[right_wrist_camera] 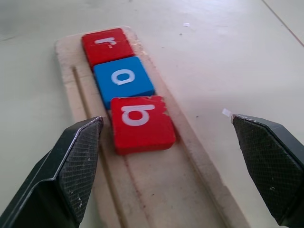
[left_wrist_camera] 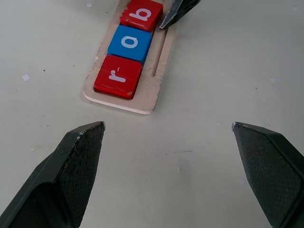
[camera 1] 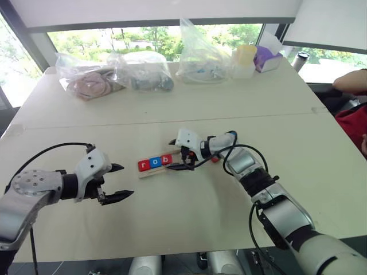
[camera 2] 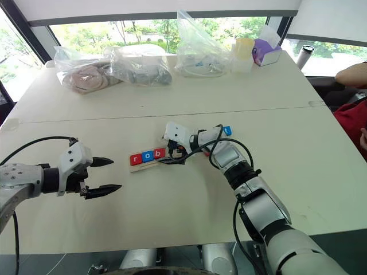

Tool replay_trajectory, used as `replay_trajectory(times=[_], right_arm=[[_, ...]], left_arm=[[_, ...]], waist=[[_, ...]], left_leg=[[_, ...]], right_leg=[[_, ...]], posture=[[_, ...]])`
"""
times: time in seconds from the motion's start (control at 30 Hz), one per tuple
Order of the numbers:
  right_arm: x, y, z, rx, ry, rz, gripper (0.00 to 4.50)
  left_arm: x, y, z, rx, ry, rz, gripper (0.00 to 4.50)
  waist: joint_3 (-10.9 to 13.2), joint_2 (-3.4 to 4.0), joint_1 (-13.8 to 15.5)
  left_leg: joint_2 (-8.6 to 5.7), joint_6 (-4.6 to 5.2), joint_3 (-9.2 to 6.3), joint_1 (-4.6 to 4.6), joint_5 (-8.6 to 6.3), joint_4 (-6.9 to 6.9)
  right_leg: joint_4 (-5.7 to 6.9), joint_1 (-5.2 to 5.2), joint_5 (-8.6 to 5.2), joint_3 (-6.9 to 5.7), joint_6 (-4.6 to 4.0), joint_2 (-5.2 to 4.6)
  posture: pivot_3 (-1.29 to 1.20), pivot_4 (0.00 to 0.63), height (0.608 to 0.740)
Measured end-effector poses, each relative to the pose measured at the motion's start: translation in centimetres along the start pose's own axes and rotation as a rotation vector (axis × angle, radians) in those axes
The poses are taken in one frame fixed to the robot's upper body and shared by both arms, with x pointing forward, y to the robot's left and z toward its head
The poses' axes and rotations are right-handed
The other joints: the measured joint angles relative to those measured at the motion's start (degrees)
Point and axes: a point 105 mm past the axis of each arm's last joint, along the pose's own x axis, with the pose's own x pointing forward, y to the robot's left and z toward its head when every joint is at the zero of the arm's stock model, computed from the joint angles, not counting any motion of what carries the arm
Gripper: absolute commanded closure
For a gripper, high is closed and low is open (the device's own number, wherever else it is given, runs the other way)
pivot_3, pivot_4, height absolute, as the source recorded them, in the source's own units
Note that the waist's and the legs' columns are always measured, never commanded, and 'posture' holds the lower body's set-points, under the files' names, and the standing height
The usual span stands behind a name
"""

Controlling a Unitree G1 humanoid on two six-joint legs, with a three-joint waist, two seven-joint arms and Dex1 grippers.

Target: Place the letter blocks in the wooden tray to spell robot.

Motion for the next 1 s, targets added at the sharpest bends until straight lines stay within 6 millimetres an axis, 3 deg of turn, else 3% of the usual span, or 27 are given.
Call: replay_trajectory(times=[0.4, 0.57, 1.0], right_arm=[[-2.1, -2.3, 0.1, -0.094, 0.003, -0.084, 0.04], [-1.9, -2.5, -0.9, -0.096, 0.027, -0.102, 0.04], [-0.2, -2.6, -0.4, -0.106, 0.012, -0.118, 0.04]], left_arm=[[0.0, 0.0, 0.1, 0.004, -0.002, 0.001, 0.0], [0.0, 0.1, 0.2, 0.005, -0.003, 0.002, 0.0], [0.1, 0.1, 0.1, 0.004, -0.001, 0.007, 0.0]], waist=[[0.0, 0.0, -0.07], [0.0, 0.0, -0.09], [0.0, 0.0, -0.72]], left_leg=[[0.0, 0.0, 0.0, 0.01, 0.0, 0.0], [0.0, 0.0, 0.01, 0.0, 0.0, 0.0], [0.0, 0.0, 0.01, 0.0, 0.0, 0.0]], right_leg=[[0.0, -0.01, 0.0, 0.01, -0.01, 0.01], [0.0, -0.01, 0.0, 0.04, -0.01, 0.01], [0.01, 0.0, 0.0, 0.07, 0.0, -0.02]], posture=[[0.0, 0.15, 0.74], [0.0, 0.15, 0.74], [0.0, 0.15, 0.74]])
